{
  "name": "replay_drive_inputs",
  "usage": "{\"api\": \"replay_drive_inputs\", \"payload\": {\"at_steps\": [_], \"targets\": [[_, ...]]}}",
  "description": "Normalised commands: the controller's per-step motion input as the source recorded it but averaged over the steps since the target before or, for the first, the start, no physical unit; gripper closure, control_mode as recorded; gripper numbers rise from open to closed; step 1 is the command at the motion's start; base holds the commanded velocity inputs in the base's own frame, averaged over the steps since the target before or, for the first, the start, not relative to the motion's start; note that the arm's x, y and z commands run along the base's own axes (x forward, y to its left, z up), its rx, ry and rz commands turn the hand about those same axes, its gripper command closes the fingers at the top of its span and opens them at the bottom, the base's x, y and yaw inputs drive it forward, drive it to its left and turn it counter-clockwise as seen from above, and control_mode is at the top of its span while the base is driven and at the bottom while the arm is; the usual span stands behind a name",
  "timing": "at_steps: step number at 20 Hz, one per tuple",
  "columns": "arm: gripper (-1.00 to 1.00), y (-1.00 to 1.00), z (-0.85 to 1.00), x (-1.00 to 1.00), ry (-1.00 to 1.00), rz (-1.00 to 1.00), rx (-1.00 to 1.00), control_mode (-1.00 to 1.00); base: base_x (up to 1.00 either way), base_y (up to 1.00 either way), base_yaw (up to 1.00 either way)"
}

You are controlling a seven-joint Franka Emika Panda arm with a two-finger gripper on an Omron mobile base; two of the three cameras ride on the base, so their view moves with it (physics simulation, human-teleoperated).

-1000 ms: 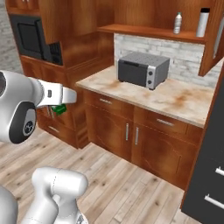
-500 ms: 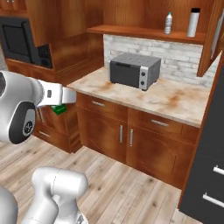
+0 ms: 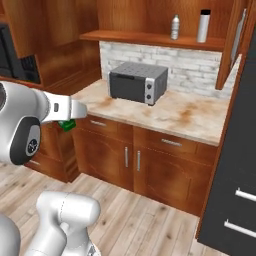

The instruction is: Pick the milk, bottled water, water bottle from the counter and place them in the open cabinet.

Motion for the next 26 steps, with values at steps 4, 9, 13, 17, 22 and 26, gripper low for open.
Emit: {"api": "replay_drive_inputs", "payload": {"at_steps": [4, 9, 13, 17, 22, 26], "targets": [[1.00, 0.00, 0.00, 0.00, 0.00, 0.00, 0.00, 1.00, 0.59, 0.27, -0.22], [1.00, 0.00, 0.00, 0.00, 0.00, 0.00, 0.00, 1.00, 0.53, 0.34, -0.19], [1.00, 0.00, 0.00, 0.00, 0.00, 0.00, 0.00, 1.00, 0.46, 0.40, -0.18], [1.00, 0.00, 0.00, 0.00, 0.00, 0.00, 0.00, 1.00, 0.46, 0.36, -0.18], [1.00, 0.00, 0.00, 0.00, 0.00, 0.00, 0.00, 1.00, 0.53, 0.39, -0.17], [1.00, 0.00, 0.00, 0.00, 0.00, 0.00, 0.00, 1.00, 0.57, 0.44, -0.17]]}}
